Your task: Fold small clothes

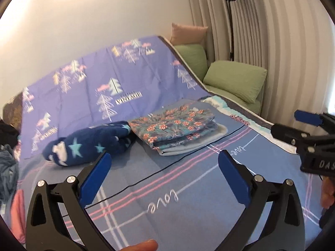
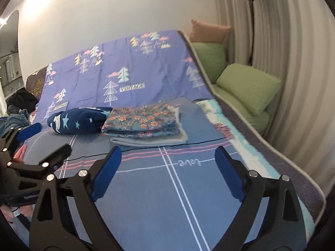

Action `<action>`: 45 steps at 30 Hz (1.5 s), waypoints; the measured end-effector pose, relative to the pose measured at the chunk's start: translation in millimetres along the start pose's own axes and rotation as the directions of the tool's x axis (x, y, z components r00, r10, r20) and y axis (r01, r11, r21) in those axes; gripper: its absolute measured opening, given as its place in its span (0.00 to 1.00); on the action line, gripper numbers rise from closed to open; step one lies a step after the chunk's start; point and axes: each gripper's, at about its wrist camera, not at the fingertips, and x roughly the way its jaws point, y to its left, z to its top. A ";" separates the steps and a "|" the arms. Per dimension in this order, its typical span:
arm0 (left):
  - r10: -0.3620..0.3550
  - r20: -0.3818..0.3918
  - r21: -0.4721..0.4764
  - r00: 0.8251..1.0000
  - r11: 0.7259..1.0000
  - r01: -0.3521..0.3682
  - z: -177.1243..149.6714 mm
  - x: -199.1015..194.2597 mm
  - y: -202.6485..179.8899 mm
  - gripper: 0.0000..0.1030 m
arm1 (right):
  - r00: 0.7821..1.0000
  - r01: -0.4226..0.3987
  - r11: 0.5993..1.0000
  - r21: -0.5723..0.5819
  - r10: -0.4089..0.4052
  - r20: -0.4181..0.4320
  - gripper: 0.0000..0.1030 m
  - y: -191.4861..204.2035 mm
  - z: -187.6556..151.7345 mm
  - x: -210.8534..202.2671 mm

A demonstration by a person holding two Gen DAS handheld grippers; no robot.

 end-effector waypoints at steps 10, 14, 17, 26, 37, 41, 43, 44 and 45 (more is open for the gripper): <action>0.045 0.038 -0.076 0.998 0.996 -0.042 -15.1 -88.9 9.9 0.99 | 1.000 -0.007 1.000 0.030 0.006 0.024 0.93 1.7 -17.2 -75.7; 0.066 0.046 -0.014 0.997 0.998 -0.065 -26.8 -111.4 -2.1 0.99 | 1.000 -0.018 0.999 0.028 0.017 0.018 0.94 4.5 -24.8 -93.1; 0.070 0.057 0.002 0.996 0.998 -0.071 -34.2 -124.9 -6.5 0.99 | 1.000 -0.018 0.999 0.034 0.018 -0.005 0.94 5.5 -30.4 -101.4; 0.056 0.021 -0.086 0.998 0.995 -0.054 -50.5 -137.9 2.6 0.99 | 0.998 -0.006 1.000 0.031 0.008 -0.067 0.94 9.7 -43.7 -108.9; 0.051 0.006 -0.079 0.999 0.996 -0.050 -58.6 -147.7 -2.4 0.99 | 0.994 -0.028 0.999 0.031 0.031 -0.103 0.94 16.5 -51.9 -109.9; 0.041 -0.002 -0.091 0.999 0.995 -0.041 -60.7 -149.2 -0.9 0.99 | 0.994 -0.025 0.999 0.028 0.027 -0.107 0.94 18.3 -52.6 -108.6; 0.039 -0.001 -0.093 0.999 0.995 -0.039 -61.6 -150.9 -1.0 0.99 | 0.993 -0.026 0.999 0.030 0.029 -0.111 0.94 19.1 -53.5 -107.9; 0.040 0.000 -0.093 0.999 0.995 -0.040 -61.7 -151.6 -0.8 0.99 | 0.993 -0.026 0.999 0.031 0.030 -0.112 0.94 19.2 -53.0 -107.1; 0.039 0.001 -0.091 0.999 0.995 -0.039 -61.6 -152.3 -0.7 0.99 | 0.993 -0.026 0.999 0.030 0.029 -0.113 0.94 19.9 -53.2 -106.7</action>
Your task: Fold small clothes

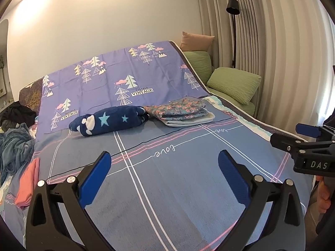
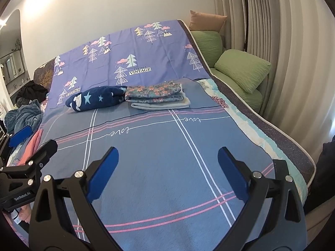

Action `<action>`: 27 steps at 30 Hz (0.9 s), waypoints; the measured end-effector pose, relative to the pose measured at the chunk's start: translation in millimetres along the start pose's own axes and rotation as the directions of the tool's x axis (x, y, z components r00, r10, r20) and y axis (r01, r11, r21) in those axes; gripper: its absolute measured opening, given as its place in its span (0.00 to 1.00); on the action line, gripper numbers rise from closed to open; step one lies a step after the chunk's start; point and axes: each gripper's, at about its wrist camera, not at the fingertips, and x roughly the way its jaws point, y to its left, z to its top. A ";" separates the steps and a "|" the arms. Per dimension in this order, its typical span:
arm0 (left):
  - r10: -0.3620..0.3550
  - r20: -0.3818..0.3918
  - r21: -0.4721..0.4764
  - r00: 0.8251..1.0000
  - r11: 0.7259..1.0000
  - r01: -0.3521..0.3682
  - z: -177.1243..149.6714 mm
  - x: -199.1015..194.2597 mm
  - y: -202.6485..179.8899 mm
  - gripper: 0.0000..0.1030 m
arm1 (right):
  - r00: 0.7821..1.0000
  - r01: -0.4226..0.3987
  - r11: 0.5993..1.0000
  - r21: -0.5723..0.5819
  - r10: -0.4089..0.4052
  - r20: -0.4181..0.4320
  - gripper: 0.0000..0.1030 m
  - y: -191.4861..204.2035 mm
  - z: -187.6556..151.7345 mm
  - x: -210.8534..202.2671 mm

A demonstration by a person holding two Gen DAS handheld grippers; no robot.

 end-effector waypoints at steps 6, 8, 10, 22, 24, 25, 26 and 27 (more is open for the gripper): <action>-0.005 0.002 0.005 1.000 1.000 0.005 -0.6 -2.0 -0.8 0.99 | 1.000 -0.001 1.000 -0.004 0.001 -0.005 0.94 1.7 -3.4 -0.7; -0.004 0.001 0.008 1.000 1.000 0.004 -1.1 -2.3 -1.8 0.99 | 1.000 0.001 1.000 -0.006 -0.001 -0.006 0.94 2.1 -3.5 -0.8; -0.003 0.001 0.013 1.000 1.000 0.003 -1.8 -2.9 -2.8 0.99 | 1.000 0.001 1.000 -0.007 -0.001 -0.005 0.94 2.5 -3.9 -0.9; -0.012 -0.016 0.023 1.000 1.000 0.012 -3.1 1.2 -5.9 0.99 | 1.000 0.006 1.000 -0.006 -0.006 -0.019 0.94 -1.8 -6.7 3.7; -0.015 -0.022 0.022 1.000 1.000 0.016 -3.7 2.7 -5.7 0.99 | 1.000 0.008 1.000 -0.006 -0.008 -0.021 0.94 -3.1 -7.5 3.9; -0.017 -0.025 0.022 1.000 1.000 0.018 -4.3 3.4 -6.2 0.99 | 1.000 0.009 1.000 -0.005 -0.009 -0.023 0.94 -3.6 -8.0 4.2; -0.019 -0.026 0.021 0.999 1.000 0.019 -4.7 3.9 -6.3 0.99 | 1.000 0.011 1.000 -0.005 -0.011 -0.025 0.94 -4.1 -8.2 4.4; -0.021 -0.027 0.021 0.999 1.000 0.021 -5.0 4.4 -6.7 0.99 | 1.000 0.012 1.000 -0.005 -0.012 -0.026 0.94 -4.7 -8.3 4.6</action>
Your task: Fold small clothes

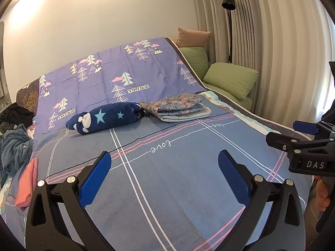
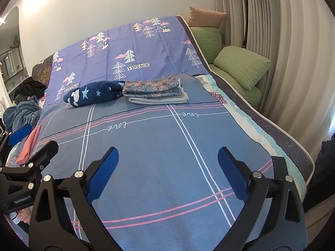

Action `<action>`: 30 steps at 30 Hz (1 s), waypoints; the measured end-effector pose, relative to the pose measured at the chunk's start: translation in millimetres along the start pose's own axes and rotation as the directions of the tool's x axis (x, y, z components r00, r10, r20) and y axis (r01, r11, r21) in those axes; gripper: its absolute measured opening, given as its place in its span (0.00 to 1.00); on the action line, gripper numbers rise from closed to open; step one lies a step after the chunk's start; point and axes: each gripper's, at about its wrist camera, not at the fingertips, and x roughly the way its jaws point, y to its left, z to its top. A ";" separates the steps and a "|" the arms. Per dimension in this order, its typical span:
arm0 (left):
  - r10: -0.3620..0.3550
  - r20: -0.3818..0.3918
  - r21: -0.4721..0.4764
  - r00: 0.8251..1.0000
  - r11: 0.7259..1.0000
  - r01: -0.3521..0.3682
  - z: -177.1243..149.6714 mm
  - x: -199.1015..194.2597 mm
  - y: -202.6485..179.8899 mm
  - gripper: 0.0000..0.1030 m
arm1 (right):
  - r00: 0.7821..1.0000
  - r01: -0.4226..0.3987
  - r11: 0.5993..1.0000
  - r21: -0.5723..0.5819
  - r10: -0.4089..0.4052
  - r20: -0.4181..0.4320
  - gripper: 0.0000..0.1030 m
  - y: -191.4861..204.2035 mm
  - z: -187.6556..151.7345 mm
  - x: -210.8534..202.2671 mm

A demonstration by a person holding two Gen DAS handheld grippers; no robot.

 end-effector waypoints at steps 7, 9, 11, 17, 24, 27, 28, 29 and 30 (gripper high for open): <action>-0.007 -0.005 0.010 1.000 1.000 0.007 -1.3 1.1 -4.5 0.99 | 1.000 0.006 1.000 -0.001 -0.006 -0.006 0.95 -0.5 -0.9 1.8; -0.009 -0.005 0.012 1.000 1.000 0.009 -1.8 1.3 -4.9 0.99 | 1.000 0.006 1.000 -0.003 -0.006 -0.007 0.95 0.0 -0.8 2.5; -0.008 -0.006 0.012 1.000 1.000 0.008 -1.9 1.8 -5.1 0.99 | 1.000 0.005 1.000 -0.005 -0.005 -0.010 0.95 0.2 -1.5 2.3; -0.003 -0.013 0.014 1.000 1.000 0.003 -2.5 4.2 -5.8 0.99 | 1.000 0.009 1.000 -0.005 -0.009 -0.018 0.95 -0.3 -2.1 5.5; -0.007 -0.015 0.015 1.000 1.000 0.007 -3.4 4.8 -6.4 0.99 | 1.000 0.015 1.000 -0.006 -0.015 -0.024 0.95 -0.2 -3.0 7.4; -0.008 -0.016 0.013 1.000 1.000 0.008 -5.0 4.9 -5.5 0.99 | 0.999 0.017 1.000 -0.009 -0.017 -0.027 0.95 0.9 -3.2 9.2; -0.008 -0.017 0.013 1.000 1.000 0.008 -5.6 4.9 -5.0 0.99 | 0.999 0.017 1.000 -0.010 -0.017 -0.029 0.95 1.0 -3.4 9.8; -0.008 -0.017 0.014 1.000 1.000 0.008 -5.1 5.1 -5.2 0.99 | 0.999 0.018 1.000 -0.011 -0.018 -0.030 0.95 1.2 -3.6 10.1; -0.008 -0.018 0.015 1.000 1.000 0.008 -5.3 5.2 -5.2 0.99 | 0.999 0.018 1.000 -0.012 -0.019 -0.031 0.95 1.5 -3.9 9.9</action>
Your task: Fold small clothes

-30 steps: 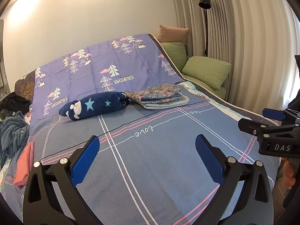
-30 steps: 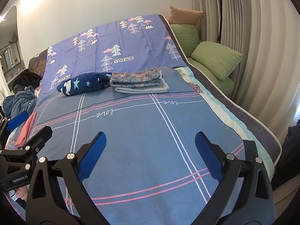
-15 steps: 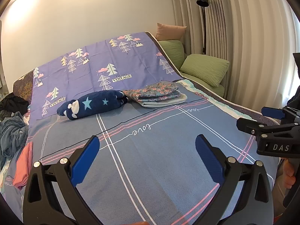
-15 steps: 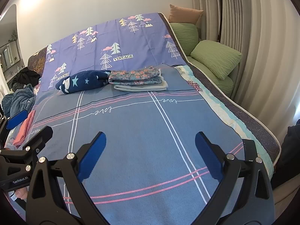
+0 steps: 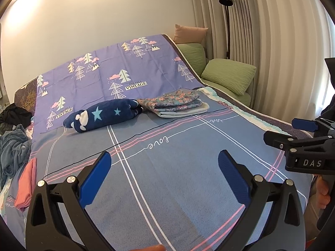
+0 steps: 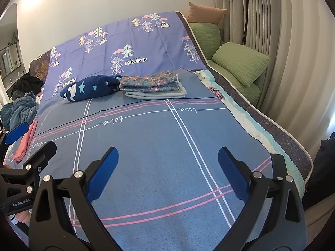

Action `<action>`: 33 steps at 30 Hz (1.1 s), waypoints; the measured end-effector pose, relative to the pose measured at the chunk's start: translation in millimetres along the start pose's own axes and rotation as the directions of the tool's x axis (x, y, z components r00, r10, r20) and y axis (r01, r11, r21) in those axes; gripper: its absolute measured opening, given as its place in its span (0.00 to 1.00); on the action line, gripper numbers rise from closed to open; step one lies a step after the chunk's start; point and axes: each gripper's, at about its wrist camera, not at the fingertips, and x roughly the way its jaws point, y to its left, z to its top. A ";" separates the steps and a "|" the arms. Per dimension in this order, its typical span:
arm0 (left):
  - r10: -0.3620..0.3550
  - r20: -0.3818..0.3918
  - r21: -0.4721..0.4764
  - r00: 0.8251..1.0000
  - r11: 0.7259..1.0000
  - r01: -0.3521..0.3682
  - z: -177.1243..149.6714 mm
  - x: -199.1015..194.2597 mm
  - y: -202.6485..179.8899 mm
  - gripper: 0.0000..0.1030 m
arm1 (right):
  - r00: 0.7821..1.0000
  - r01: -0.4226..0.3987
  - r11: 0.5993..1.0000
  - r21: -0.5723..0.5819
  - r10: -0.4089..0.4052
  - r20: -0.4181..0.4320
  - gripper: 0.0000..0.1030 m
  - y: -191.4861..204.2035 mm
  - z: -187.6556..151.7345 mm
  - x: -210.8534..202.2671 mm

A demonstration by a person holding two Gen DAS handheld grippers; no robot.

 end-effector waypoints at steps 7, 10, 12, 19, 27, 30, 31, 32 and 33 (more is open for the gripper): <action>0.002 -0.007 0.002 1.000 1.000 -0.002 -2.6 1.5 1.9 0.99 | 1.000 0.002 1.000 -0.009 -0.002 -0.004 0.95 1.5 -1.2 1.8; 0.002 -0.006 0.004 1.000 1.000 -0.002 -3.1 1.7 2.4 0.99 | 1.000 0.003 1.000 -0.010 -0.003 -0.005 0.95 1.5 -1.7 2.0; 0.003 -0.008 0.004 1.000 1.000 -0.003 -2.9 2.0 2.2 0.99 | 1.000 0.003 1.000 -0.011 -0.003 -0.005 0.95 1.8 -1.3 2.2; 0.002 -0.011 0.005 1.000 1.000 -0.002 -4.2 2.8 3.4 0.99 | 1.000 0.006 1.000 -0.018 -0.006 -0.009 0.95 0.5 -0.9 2.8; 0.007 -0.013 0.007 1.000 1.000 -0.007 -5.1 3.5 4.1 0.99 | 1.000 0.007 1.000 -0.019 -0.007 -0.010 0.95 0.6 -0.2 3.0; 0.009 -0.014 0.008 1.000 1.000 -0.009 -5.0 3.7 4.1 0.99 | 1.000 0.007 1.000 -0.021 -0.007 -0.011 0.95 -0.2 -0.8 2.8; 0.009 -0.013 0.010 1.000 1.000 -0.009 -4.5 3.9 4.3 0.99 | 1.000 0.007 1.000 -0.022 -0.007 -0.011 0.95 -0.5 -0.4 2.8; 0.010 -0.013 0.010 1.000 1.000 -0.010 -4.5 3.6 3.8 0.99 | 1.000 0.007 1.000 -0.022 -0.007 -0.012 0.95 -0.1 -0.4 2.8; 0.010 -0.012 0.011 1.000 1.000 -0.010 -4.6 3.5 3.9 0.99 | 1.000 0.006 1.000 -0.024 -0.007 -0.013 0.95 -0.2 -0.2 3.2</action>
